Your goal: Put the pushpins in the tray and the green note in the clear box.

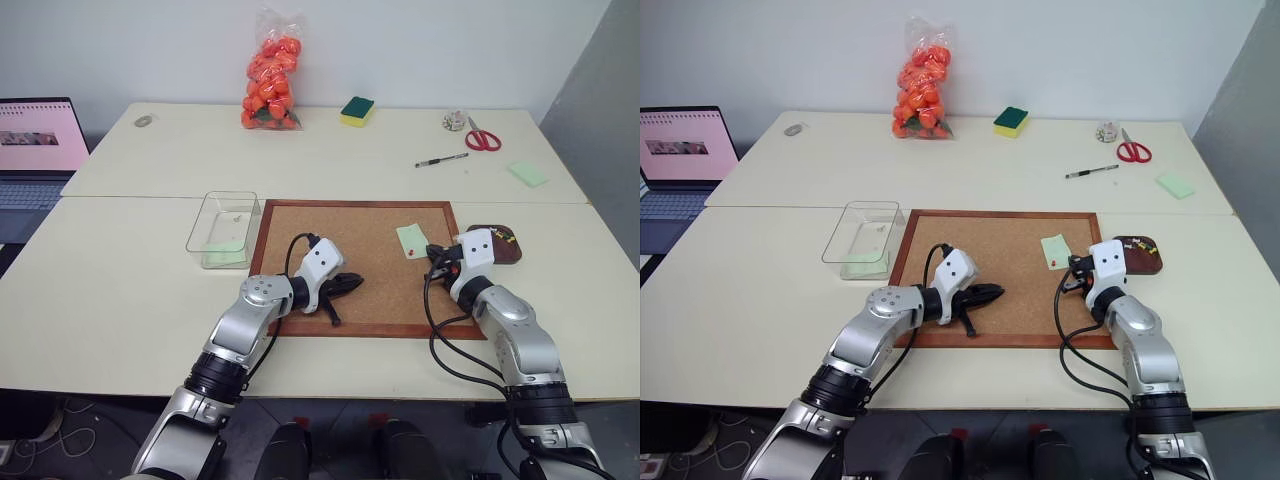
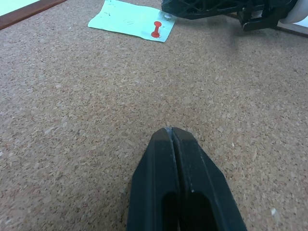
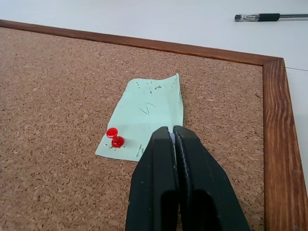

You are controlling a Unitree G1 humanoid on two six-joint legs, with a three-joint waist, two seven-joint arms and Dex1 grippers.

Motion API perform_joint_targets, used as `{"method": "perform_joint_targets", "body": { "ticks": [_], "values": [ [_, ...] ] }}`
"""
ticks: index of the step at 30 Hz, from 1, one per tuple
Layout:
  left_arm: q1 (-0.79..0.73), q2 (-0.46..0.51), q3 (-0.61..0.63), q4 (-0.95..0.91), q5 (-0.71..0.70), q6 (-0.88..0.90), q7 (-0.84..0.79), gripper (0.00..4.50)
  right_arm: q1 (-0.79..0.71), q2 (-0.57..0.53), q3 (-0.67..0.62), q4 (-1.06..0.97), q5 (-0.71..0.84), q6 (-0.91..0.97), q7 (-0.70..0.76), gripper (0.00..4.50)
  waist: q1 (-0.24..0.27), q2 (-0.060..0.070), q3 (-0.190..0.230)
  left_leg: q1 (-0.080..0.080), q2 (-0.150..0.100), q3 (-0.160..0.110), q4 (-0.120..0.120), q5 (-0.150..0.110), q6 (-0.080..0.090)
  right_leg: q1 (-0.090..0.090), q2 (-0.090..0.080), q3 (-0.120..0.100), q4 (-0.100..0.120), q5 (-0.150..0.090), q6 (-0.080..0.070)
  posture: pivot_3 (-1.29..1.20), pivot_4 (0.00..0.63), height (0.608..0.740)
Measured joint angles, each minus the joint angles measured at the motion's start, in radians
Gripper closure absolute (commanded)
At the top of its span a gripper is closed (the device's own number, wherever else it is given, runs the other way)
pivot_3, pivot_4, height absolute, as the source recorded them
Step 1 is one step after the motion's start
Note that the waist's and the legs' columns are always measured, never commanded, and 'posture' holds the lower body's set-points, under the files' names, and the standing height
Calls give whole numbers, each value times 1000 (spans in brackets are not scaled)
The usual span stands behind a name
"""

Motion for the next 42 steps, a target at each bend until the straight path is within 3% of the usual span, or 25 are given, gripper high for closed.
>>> {"method": "perform_joint_targets", "body": {
  "ticks": [15, 18, 23, 29, 42],
  "values": [
    [0, 7, -7, -6, 0, 1, -1, 4500, 1, -25, -67, -109, 37, 23, -18, 4477, 0, 0, 0, 0, 0, 0, 0, 0, 0, 0, 0, 0, 0, 0, 0, 0, 150, 740],
    [0, 7, -12, -6, 0, 0, -3, 4500, 11, -74, -82, -122, 23, 23, -23, 4477, 0, 0, 0, 0, 0, 0, 0, 0, 0, 0, 0, 0, 0, 0, 0, 0, 150, 740],
    [0, 12, -15, -6, -1, -2, -5, 4500, 17, -168, -132, -66, -20, 17, -37, 4477, 1, 0, 0, 0, 0, 0, 0, 0, 0, 1, 0, 0, 0, 0, 0, 0, 150, 740],
    [0, 12, -15, -6, -1, -3, -5, 4500, 0, -172, -150, 35, -33, 46, -64, 4477, 1, 0, 0, 0, 0, 1, 0, 0, 0, 1, 0, 0, 0, 0, 0, 0, 150, 740],
    [1, 8, -17, -8, -3, -2, 0, 4500, -86, -173, -158, 165, -49, 36, -91, 2074, 0, 0, 0, 0, 0, 1, 0, 0, 0, 1, 0, 0, 0, 0, 0, 0, 150, 740]
  ]
}}
